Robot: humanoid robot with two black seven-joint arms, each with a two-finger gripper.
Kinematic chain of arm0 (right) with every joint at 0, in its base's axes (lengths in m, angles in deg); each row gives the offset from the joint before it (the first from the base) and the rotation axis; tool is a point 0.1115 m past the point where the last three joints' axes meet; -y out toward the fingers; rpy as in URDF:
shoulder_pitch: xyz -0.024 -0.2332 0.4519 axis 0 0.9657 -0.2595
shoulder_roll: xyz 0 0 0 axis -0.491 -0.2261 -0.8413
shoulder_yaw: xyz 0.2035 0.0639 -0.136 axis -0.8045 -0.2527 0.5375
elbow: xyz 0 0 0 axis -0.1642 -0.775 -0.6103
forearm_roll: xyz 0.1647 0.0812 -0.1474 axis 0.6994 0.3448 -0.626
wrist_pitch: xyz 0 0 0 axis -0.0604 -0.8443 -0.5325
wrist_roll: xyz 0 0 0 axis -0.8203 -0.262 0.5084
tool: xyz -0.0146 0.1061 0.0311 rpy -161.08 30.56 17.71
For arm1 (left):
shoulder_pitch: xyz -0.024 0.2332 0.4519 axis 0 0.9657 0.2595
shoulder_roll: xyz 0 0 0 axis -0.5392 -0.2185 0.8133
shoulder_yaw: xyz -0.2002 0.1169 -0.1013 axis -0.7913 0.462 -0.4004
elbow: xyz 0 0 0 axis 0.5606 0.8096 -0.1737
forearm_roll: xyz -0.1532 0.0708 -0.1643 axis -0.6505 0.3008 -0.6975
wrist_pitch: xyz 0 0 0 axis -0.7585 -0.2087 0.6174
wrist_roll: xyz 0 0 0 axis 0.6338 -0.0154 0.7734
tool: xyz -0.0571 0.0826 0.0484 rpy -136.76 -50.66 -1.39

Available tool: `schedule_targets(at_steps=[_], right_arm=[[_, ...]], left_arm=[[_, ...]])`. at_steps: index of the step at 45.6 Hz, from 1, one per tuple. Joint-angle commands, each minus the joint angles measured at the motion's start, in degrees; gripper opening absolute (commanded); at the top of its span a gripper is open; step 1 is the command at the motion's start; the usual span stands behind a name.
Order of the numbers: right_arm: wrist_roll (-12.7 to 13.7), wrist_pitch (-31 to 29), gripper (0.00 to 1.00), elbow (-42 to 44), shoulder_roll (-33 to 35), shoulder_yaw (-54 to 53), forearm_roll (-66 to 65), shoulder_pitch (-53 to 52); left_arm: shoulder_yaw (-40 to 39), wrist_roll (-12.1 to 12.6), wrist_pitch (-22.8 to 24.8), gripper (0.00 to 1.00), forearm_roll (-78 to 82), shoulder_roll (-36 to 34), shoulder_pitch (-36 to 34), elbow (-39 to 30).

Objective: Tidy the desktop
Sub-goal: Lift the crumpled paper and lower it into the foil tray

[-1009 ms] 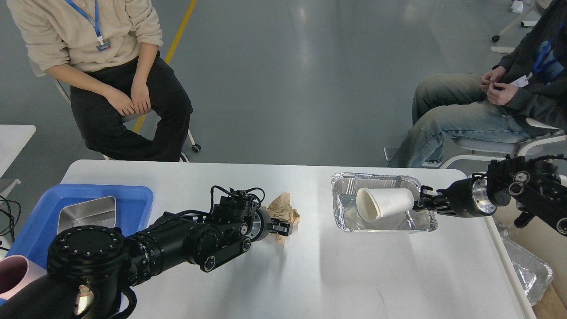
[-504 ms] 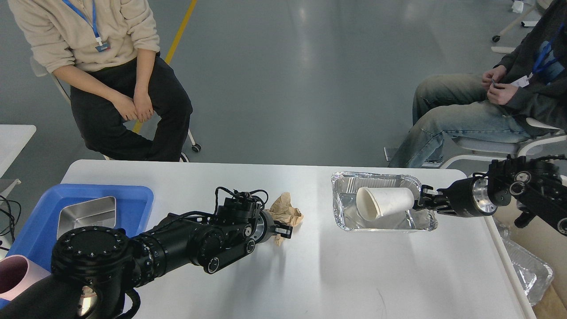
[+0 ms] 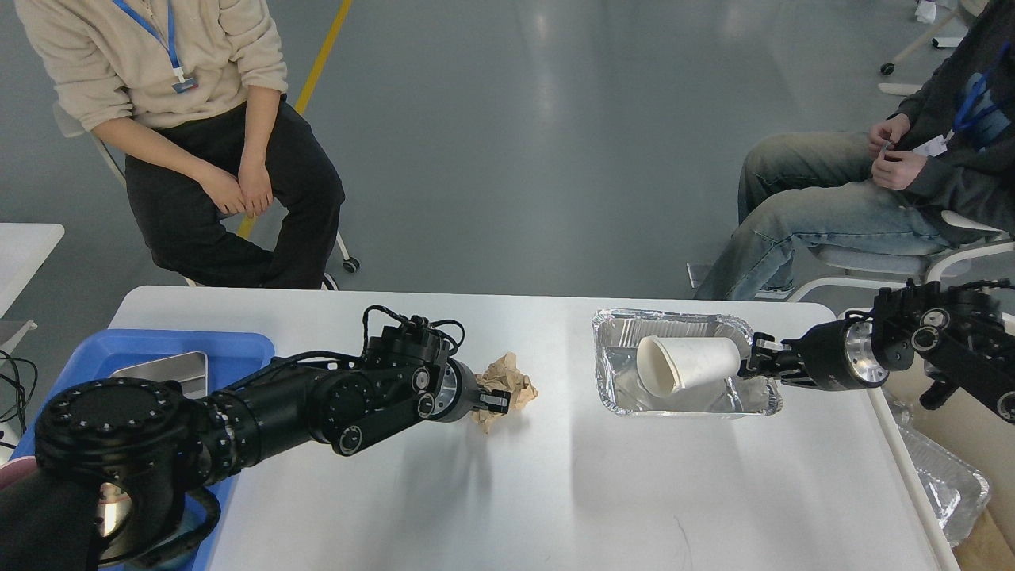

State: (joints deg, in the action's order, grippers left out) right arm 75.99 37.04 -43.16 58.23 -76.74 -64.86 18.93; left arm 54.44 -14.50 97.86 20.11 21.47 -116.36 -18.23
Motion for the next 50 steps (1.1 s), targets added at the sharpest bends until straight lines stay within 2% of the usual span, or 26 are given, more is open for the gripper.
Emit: schedule_targets(at_steps=[1,8,10,16,24,38,48,50], right_arm=[[0.00,-0.01,0.00,0.01,0.01,-0.06,0.00,0.00],[0.00,-0.10,0.00,0.01,-0.08,0.03,0.00,-0.09],[0.00,-0.19,0.00,0.01,-0.16,0.03,0.00,-0.09],[0.00,-0.19,0.00,0.01,-0.16,0.03,0.00,-0.18],[0.00,-0.19,0.00,0.01,0.10,0.03,0.00,-0.26],[0.00,-0.19,0.00,0.01,0.10,0.03,0.00,-0.61],[0.00,-0.27,0.00,-0.34,0.10,-0.06,0.00,-0.79],[0.00,-0.27,0.00,-0.87,0.19,-0.15,0.00,-0.79]], left_arm=[[-2.87,2.49,3.69,0.00,-0.97,-7.76,-3.23,-9.60],[-12.36,7.06,13.44,0.00,-2.02,-18.93,-8.15,-22.97],[-17.87,8.37,18.52,0.00,-2.55,-21.39,-11.21,-25.52],[-27.57,10.84,29.87,0.00,-5.88,-24.21,-19.48,-25.97],[-28.81,11.11,30.13,0.00,-11.42,-27.55,-30.12,-25.88],[-29.25,11.11,30.13,0.00,-11.52,-27.29,-33.82,-24.31],[-27.50,11.19,30.13,0.00,-10.64,-12.45,-32.07,-19.74],[-26.79,11.19,28.14,0.00,-10.55,-8.32,-31.10,-17.98]])
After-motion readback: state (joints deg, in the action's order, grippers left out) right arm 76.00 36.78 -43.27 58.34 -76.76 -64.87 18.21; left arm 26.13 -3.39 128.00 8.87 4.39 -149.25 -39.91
